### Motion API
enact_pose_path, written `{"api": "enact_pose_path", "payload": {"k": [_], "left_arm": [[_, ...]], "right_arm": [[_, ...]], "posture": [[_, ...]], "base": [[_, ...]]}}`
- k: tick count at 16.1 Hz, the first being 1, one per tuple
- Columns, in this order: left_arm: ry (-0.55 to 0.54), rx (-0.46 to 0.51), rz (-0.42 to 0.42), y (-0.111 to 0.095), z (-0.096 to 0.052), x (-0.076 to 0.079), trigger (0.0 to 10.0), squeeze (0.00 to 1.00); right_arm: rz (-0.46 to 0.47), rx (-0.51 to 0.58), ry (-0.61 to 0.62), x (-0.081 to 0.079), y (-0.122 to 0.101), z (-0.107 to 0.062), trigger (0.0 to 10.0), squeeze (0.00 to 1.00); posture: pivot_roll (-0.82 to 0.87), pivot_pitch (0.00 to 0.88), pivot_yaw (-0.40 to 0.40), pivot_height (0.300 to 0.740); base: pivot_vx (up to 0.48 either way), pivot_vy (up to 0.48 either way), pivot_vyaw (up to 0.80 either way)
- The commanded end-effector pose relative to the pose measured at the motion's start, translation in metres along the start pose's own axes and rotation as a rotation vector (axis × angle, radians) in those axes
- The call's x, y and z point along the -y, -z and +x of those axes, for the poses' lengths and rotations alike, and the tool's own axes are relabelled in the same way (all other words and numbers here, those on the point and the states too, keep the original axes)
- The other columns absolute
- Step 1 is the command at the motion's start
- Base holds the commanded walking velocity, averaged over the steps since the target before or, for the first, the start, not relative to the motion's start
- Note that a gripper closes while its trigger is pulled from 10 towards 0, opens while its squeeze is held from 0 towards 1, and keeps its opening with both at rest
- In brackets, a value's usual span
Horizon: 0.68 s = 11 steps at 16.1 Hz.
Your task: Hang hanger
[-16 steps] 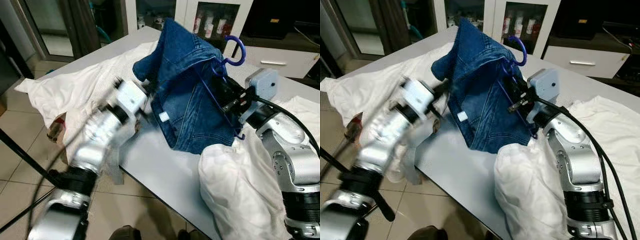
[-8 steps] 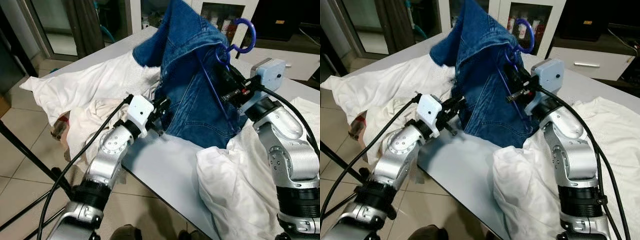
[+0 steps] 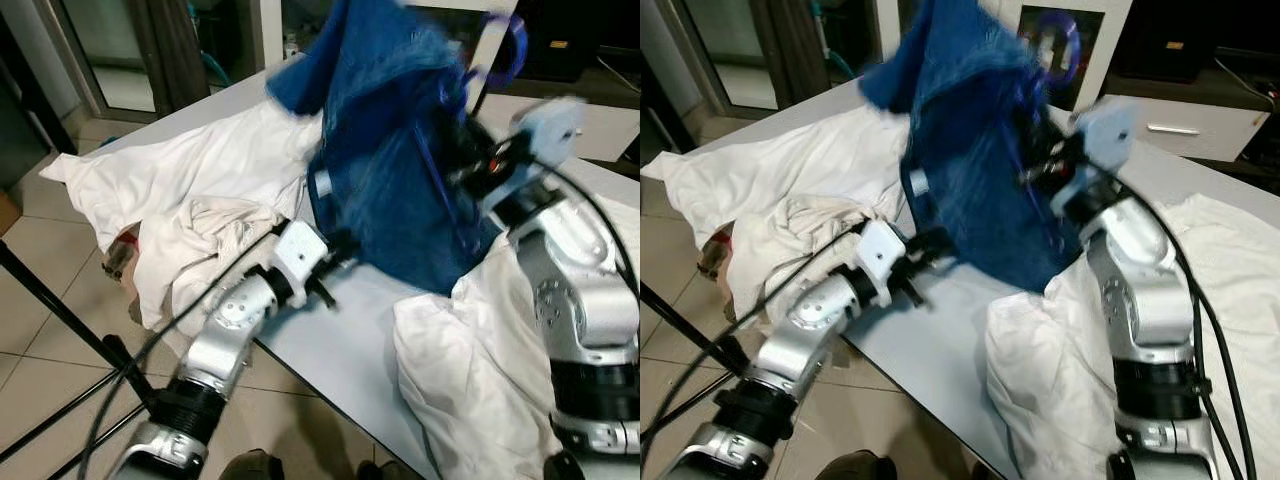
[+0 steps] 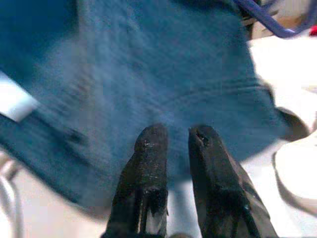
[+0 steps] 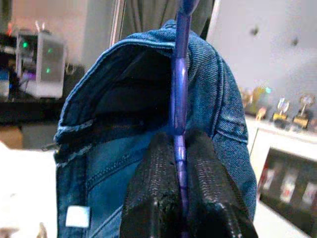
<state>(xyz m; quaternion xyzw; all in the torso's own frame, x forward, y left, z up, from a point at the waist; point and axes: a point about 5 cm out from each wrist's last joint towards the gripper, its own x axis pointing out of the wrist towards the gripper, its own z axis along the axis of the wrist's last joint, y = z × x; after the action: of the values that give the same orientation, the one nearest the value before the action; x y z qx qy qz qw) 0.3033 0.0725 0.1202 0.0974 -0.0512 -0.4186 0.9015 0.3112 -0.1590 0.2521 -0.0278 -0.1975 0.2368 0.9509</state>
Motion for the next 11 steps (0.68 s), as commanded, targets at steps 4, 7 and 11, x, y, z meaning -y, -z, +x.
{"api": "enact_pose_path", "payload": {"k": [4,7,11], "left_arm": [[-0.014,0.014,-0.018,-0.002,0.006,0.000,10.0,0.95],[-0.124,0.129,0.061,-0.020,0.006,-0.012,10.0,0.00],[-0.217,0.207,0.162,-0.032,-0.003,-0.024,10.0,1.00]], "right_arm": [[0.010,0.076,-0.013,-0.004,-0.012,0.007,0.0,0.00],[0.010,0.069,-0.010,-0.003,-0.009,0.005,0.0,0.00],[-0.002,0.041,0.018,0.003,-0.003,0.002,0.0,0.00]], "posture": [[0.02,0.023,-0.012,0.740],[0.02,0.023,-0.012,0.740],[0.03,0.019,-0.010,0.740]], "base": [[0.000,0.000,0.00],[0.000,0.000,0.00],[0.000,0.000,0.00]]}}
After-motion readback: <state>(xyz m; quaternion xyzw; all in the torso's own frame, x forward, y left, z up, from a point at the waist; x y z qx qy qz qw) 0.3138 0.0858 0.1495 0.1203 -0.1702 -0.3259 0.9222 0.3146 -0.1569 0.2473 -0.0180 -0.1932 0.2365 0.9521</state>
